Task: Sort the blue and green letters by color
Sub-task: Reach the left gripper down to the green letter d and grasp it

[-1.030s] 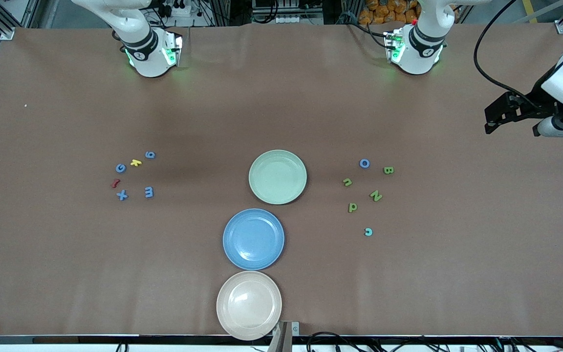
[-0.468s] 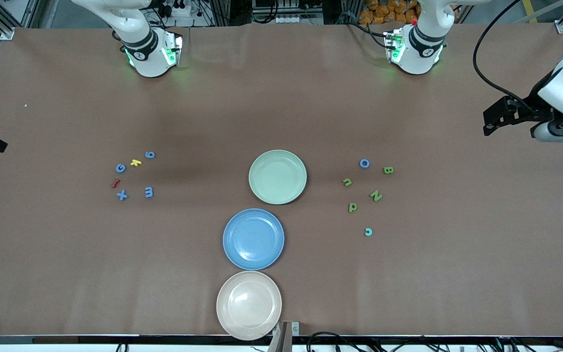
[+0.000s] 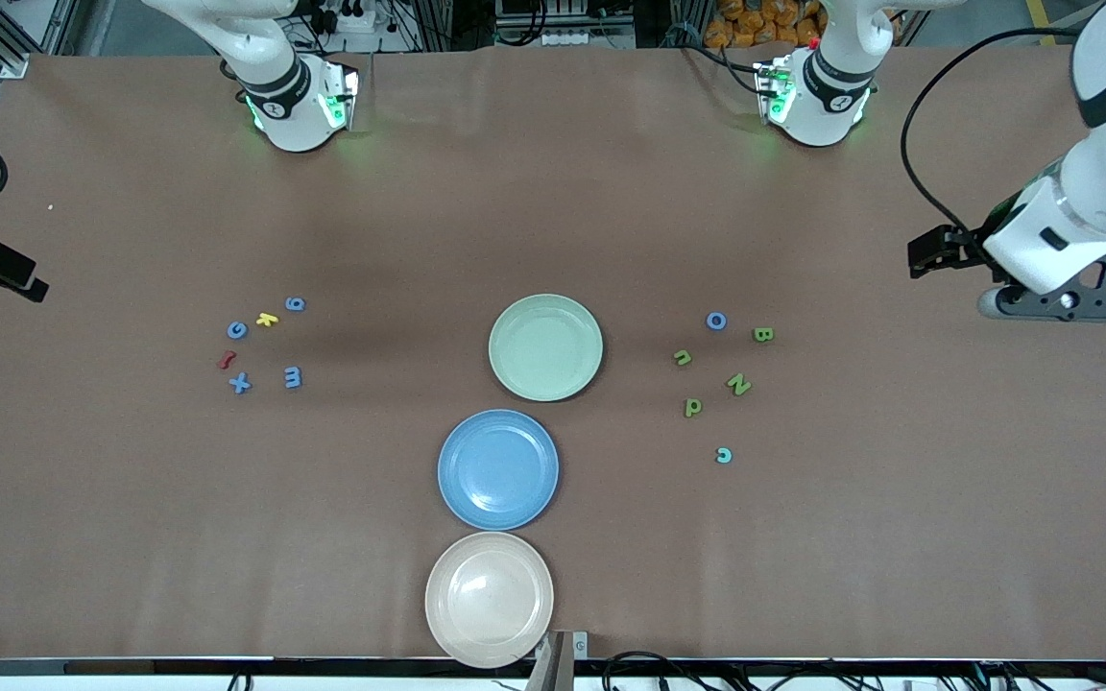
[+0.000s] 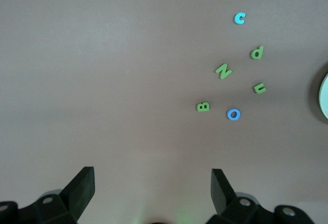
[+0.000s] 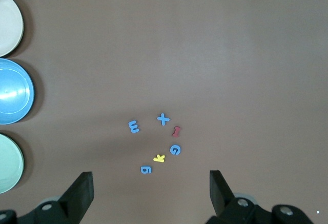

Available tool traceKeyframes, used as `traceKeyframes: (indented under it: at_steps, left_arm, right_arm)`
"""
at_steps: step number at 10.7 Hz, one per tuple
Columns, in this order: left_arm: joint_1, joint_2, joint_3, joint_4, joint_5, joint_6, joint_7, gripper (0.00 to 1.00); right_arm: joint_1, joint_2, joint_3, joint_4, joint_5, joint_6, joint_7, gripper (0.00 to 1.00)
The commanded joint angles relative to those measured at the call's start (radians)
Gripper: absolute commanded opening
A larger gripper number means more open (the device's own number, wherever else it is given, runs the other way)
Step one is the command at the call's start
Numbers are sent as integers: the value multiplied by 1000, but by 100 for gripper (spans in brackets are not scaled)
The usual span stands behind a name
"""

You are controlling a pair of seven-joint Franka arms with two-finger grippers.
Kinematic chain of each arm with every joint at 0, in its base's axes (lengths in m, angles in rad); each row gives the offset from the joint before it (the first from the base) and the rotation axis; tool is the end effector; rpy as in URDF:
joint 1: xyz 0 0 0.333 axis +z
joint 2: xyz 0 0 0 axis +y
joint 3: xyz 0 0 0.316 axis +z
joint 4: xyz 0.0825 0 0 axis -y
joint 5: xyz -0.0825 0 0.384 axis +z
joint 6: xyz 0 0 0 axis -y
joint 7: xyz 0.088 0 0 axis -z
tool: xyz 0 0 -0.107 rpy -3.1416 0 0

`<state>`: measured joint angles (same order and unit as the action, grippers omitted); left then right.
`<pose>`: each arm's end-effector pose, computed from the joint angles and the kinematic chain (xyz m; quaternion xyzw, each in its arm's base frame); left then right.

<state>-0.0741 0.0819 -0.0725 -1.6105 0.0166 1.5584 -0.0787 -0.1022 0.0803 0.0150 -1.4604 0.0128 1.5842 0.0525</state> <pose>0.5665 -0.0803 0.5588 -0.9972 0.0344 0.0658 0.0128 0.5794 -0.0497 0.6323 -0.9973 0.0698 -0.0219 0.0066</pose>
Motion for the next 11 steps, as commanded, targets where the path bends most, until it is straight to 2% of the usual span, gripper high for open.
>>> traceKeyframes:
  at_steps: [1, 2, 6, 8, 11]
  left_arm:
    - [16, -65, -1, -211, -47, 191, 5, 100]
    - [16, -76, -3, -264, -49, 251, 5, 100]
    - [-1, -18, -10, -337, -49, 386, -42, 100]
    - [-41, 27, -58, -406, -43, 544, -184, 100]
    - [-142, 145, -75, -399, 5, 673, -393, 100]
  right_arm:
    - [-25, -53, 29, -69, 13, 16, -5, 100]
    - [-30, -57, 33, -78, 13, 22, -3, 100]
    - [-40, -94, 51, -113, 13, 39, -3, 100]
    - [-40, -96, 52, -112, 13, 33, -16, 100]
    - [-33, -97, 51, -110, 13, 28, -28, 100]
